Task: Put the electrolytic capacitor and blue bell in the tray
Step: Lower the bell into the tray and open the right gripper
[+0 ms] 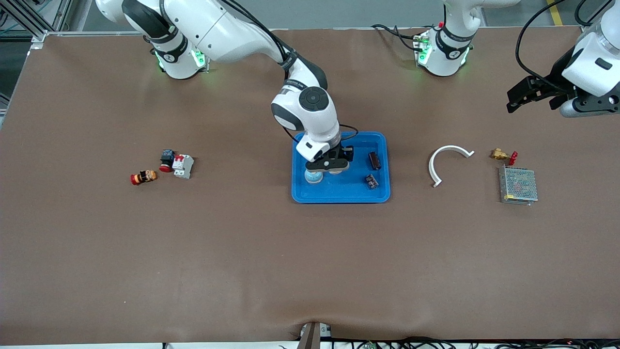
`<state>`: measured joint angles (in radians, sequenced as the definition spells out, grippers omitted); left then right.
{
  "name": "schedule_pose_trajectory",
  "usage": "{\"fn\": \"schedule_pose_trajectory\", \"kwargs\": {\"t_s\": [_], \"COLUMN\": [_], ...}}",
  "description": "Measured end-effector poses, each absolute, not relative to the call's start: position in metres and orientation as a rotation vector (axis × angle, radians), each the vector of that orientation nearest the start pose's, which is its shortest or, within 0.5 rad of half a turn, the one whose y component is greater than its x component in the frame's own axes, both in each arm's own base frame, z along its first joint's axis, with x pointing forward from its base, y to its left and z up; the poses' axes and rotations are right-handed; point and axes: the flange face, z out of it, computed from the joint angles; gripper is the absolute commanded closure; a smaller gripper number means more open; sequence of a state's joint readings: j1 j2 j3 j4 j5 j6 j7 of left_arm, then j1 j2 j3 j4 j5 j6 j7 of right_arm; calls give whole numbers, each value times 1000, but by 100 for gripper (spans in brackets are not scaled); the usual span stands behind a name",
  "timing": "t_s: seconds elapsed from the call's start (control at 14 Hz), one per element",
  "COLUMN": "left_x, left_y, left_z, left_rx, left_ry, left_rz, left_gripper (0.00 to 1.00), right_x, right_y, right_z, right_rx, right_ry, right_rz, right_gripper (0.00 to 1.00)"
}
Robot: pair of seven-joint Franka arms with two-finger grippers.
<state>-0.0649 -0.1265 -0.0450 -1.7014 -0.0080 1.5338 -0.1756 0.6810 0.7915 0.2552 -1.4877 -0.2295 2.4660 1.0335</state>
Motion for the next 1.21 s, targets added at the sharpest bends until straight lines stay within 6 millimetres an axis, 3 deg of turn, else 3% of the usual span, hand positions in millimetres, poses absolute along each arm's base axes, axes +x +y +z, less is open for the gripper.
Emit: {"fn": "schedule_pose_trajectory", "kwargs": {"t_s": [0.14,0.21,0.28,0.43,1.0,1.21], "left_x": [507,507,507,507,507,507], "left_y": [-58,-58,-58,-58,-58,-58], "left_z": [627,627,627,627,627,627], "left_rx": [-3136,-3136,-3136,-3136,-3136,-3135], "left_ry": [-103,-103,-103,-103,-103,-103], "left_rz": [65,65,65,65,65,65], "left_gripper": [0,0,0,0,0,0], "right_x": [463,461,460,460,461,463], "right_y": [572,574,575,575,575,576], "right_z": [227,225,224,225,225,241], "right_rx": [-2961,-2962,-2962,-2961,-2958,-2961], "right_ry": [26,20,18,16,9,9], "right_rz": [-185,-191,-193,-197,-213,-223], "right_gripper": [68,62,35,0,0,0]}}
